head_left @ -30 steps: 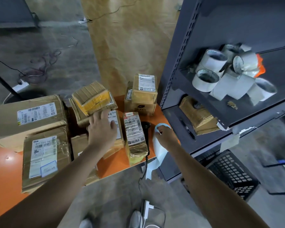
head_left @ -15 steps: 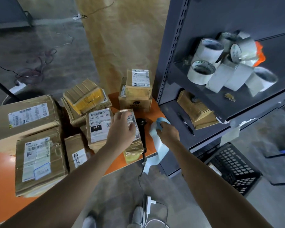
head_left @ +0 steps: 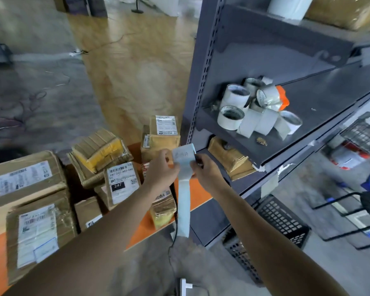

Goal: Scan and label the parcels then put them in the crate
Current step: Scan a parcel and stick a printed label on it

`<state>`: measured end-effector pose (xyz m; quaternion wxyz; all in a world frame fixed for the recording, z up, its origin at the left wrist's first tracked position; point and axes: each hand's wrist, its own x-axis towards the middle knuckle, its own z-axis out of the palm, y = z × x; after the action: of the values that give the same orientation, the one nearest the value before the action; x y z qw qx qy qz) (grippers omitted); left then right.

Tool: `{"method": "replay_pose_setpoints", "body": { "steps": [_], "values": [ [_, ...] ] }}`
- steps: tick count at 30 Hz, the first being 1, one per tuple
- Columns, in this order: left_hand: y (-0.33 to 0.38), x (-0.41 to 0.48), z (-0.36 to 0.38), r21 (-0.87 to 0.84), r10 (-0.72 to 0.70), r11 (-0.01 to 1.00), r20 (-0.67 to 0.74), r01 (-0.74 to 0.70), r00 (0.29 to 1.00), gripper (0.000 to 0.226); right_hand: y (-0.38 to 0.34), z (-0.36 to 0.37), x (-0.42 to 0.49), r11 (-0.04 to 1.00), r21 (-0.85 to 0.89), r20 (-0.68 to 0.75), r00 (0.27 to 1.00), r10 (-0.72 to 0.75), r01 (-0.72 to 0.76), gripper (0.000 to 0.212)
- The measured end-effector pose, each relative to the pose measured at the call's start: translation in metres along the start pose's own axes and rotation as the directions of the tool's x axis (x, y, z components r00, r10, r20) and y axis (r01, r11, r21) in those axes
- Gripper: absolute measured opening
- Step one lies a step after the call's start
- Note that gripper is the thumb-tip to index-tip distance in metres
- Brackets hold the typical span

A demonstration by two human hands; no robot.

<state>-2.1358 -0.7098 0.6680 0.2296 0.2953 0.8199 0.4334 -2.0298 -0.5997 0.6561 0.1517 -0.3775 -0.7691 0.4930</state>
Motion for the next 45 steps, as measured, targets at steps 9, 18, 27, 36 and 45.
{"method": "replay_pose_setpoints", "body": {
  "steps": [9,18,27,36,45],
  "values": [
    [-0.002,0.000,-0.038,-0.119,0.085,0.990,0.045,-0.079,0.995,0.074,-0.026,0.017,-0.011,0.993,0.111,0.083,0.995,-0.051,0.041,0.019],
    [-0.018,-0.006,-0.061,-0.157,0.162,0.973,-0.048,-0.168,0.986,0.070,-0.037,0.029,-0.005,0.984,0.104,0.006,0.989,-0.149,0.148,0.026],
    [-0.025,-0.015,-0.066,-0.052,0.220,0.974,-0.054,-0.222,0.974,0.072,-0.048,0.028,-0.009,0.951,-0.096,-0.111,0.946,-0.305,0.295,0.019],
    [-0.024,-0.018,-0.060,-0.024,0.232,0.972,-0.064,-0.234,0.971,0.071,-0.051,0.024,-0.010,0.918,-0.203,-0.130,0.920,-0.371,0.341,0.010],
    [-0.023,-0.017,-0.061,-0.064,0.218,0.973,-0.076,-0.223,0.973,0.071,-0.056,0.019,-0.005,0.948,-0.131,-0.082,0.950,-0.301,0.289,0.016]
  ]
}}
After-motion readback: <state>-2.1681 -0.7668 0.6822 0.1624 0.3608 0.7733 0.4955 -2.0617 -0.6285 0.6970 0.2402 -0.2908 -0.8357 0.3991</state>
